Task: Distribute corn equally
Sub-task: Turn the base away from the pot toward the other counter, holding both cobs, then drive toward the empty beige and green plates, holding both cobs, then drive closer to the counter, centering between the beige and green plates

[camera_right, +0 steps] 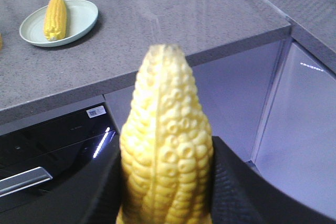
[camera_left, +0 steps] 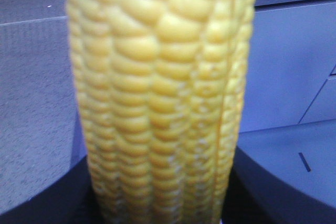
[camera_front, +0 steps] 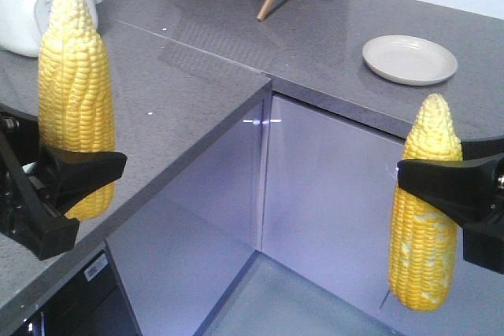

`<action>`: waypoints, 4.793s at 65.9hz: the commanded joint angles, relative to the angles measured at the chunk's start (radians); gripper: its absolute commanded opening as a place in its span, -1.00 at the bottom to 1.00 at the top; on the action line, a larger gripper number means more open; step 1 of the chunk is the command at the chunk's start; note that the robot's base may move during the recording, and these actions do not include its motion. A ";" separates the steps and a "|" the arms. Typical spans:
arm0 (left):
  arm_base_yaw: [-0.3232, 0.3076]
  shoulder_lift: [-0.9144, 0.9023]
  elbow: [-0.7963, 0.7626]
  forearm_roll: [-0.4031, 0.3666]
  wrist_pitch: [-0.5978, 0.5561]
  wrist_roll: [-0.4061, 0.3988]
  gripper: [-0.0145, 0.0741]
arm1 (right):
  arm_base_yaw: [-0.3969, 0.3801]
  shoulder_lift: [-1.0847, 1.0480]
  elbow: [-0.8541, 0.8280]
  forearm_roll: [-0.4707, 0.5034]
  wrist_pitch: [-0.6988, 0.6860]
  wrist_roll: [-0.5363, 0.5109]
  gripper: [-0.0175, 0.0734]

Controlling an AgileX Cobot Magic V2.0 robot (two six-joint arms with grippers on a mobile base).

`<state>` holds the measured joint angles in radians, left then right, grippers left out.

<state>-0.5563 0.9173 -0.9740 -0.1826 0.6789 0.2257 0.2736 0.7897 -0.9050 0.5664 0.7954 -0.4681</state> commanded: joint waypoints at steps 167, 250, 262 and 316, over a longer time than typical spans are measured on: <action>0.000 -0.017 -0.025 -0.018 -0.069 -0.001 0.00 | -0.001 -0.005 -0.024 0.025 -0.057 -0.006 -0.19; 0.000 -0.017 -0.025 -0.018 -0.069 -0.001 0.00 | -0.001 -0.005 -0.024 0.025 -0.057 -0.006 -0.19; 0.000 -0.017 -0.025 -0.018 -0.069 -0.001 0.00 | -0.001 -0.005 -0.024 0.025 -0.057 -0.006 -0.19; 0.000 -0.017 -0.025 -0.018 -0.069 -0.001 0.00 | -0.001 -0.005 -0.024 0.025 -0.057 -0.006 -0.19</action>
<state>-0.5563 0.9173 -0.9740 -0.1826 0.6789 0.2257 0.2736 0.7897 -0.9050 0.5664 0.7964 -0.4681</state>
